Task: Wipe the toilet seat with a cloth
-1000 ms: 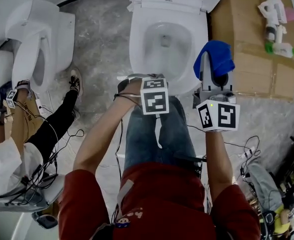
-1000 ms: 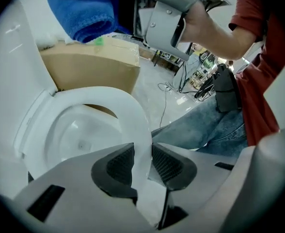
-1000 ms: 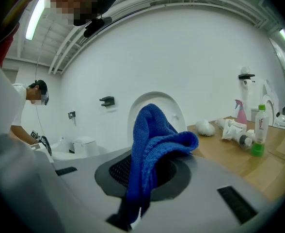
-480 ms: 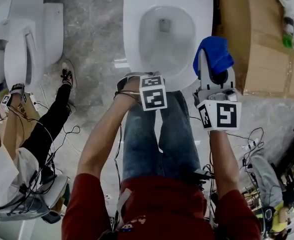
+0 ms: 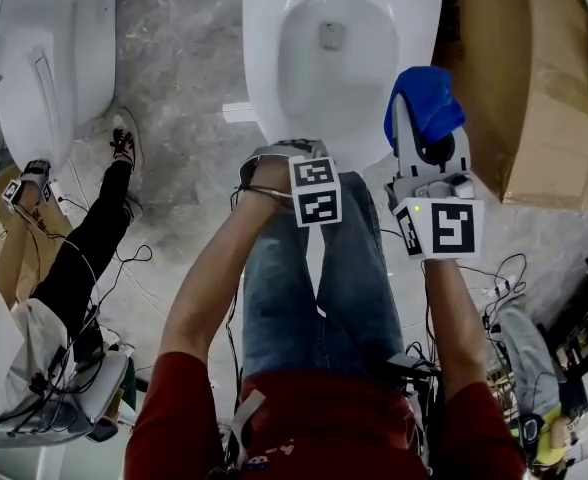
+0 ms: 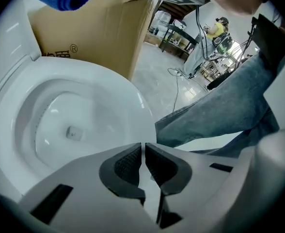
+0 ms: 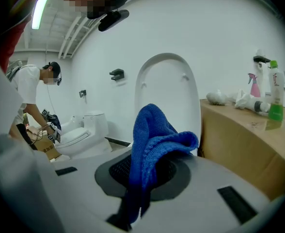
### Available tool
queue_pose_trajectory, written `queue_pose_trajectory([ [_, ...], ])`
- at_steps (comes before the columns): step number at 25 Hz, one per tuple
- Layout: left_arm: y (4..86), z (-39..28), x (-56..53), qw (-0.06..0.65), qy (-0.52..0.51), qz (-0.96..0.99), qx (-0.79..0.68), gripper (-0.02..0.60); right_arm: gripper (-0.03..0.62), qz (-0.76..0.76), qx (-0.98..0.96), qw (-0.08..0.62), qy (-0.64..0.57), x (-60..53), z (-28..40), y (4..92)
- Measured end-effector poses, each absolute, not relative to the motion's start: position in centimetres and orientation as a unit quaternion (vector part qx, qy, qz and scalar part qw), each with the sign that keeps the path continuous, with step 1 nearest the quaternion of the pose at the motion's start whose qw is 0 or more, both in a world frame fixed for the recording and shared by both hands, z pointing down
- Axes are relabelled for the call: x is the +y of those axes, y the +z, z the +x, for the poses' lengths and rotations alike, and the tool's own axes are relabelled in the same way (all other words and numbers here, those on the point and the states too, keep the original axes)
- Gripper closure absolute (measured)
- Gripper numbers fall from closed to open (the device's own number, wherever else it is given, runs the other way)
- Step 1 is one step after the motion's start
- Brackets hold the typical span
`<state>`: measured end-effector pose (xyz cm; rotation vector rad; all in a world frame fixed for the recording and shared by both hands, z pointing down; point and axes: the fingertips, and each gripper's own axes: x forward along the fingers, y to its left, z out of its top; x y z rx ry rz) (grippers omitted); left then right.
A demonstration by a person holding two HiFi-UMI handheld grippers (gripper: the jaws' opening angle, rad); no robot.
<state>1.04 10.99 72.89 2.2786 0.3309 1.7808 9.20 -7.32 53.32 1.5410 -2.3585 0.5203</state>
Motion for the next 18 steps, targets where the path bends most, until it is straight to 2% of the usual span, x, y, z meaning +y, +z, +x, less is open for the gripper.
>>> queue_pose_trajectory([
  [10, 71.9, 1.6, 9.2, 0.149, 0.571, 0.805, 0.068, 0.554, 0.536, 0.533, -0.814, 0.137, 0.187, -9.3, 8.8, 54.6],
  [14, 68.0, 3.0, 2.4, 0.162, 0.479, 0.86, -0.065, 0.561, 0.536, 0.54, -0.809, 0.14, 0.185, -11.4, 8.8, 54.8],
  [18, 62.5, 1.9, -7.5, 0.126, 0.334, 0.898, -0.257, 0.565, 0.534, 0.552, -0.8, 0.143, 0.184, -14.1, 8.5, 55.0],
])
